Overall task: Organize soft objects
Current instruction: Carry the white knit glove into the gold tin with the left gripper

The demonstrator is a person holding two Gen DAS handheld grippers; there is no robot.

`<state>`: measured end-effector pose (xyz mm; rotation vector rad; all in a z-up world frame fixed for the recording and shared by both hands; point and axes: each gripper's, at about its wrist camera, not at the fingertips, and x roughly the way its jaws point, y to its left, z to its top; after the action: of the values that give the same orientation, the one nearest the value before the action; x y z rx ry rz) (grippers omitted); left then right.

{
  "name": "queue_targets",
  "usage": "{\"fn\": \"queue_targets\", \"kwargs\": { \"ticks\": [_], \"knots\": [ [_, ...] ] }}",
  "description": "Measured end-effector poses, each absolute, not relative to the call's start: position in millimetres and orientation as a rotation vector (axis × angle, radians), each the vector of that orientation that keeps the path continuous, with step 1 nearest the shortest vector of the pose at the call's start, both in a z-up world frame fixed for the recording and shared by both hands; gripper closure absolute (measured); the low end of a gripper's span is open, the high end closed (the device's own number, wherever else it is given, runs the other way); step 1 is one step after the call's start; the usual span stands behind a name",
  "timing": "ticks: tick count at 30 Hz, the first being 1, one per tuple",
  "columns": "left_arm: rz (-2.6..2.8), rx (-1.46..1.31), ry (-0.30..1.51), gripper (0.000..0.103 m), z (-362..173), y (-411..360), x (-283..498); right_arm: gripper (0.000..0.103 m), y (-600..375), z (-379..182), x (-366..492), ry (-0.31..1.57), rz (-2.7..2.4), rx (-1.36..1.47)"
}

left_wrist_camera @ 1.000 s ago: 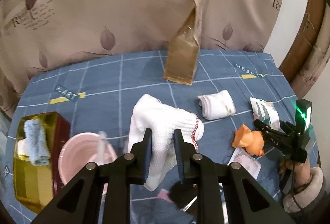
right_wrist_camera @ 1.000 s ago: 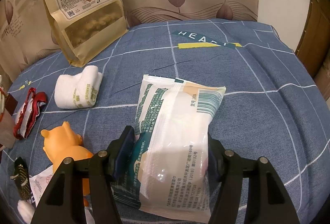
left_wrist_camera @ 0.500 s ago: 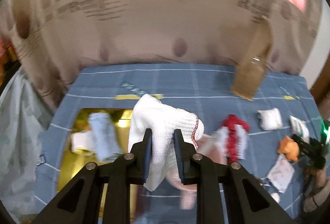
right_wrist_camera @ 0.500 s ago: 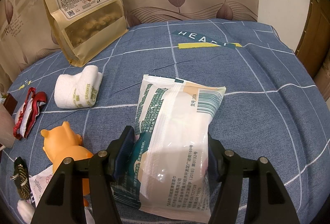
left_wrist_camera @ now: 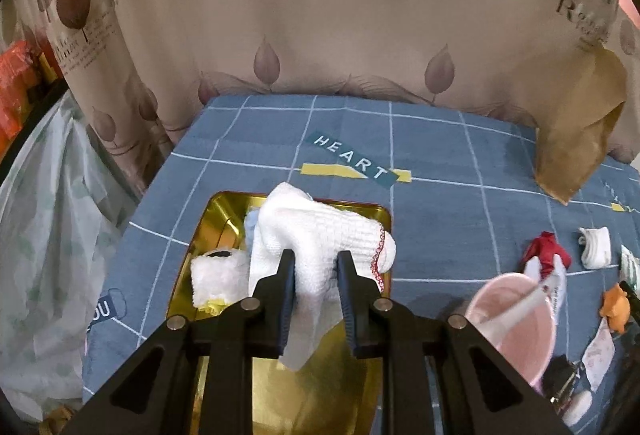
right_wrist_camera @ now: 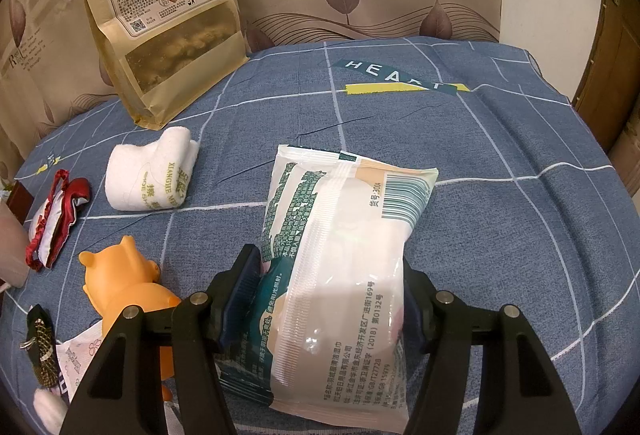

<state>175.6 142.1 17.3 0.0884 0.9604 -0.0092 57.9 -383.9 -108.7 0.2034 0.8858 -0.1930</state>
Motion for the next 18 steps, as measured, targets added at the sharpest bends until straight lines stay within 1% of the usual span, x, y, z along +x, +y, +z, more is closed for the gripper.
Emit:
{"fn": "queue_targets", "kwargs": {
  "ticks": [10,18],
  "knots": [
    [-0.017,0.095,1.017,0.082,-17,142,206,0.042,-384,-109,58,0.887,-0.194,0.202],
    [-0.065,0.117,1.056,0.082,-41,136,216,0.042,-383,-110,58,0.891,-0.194,0.198]
  ]
}}
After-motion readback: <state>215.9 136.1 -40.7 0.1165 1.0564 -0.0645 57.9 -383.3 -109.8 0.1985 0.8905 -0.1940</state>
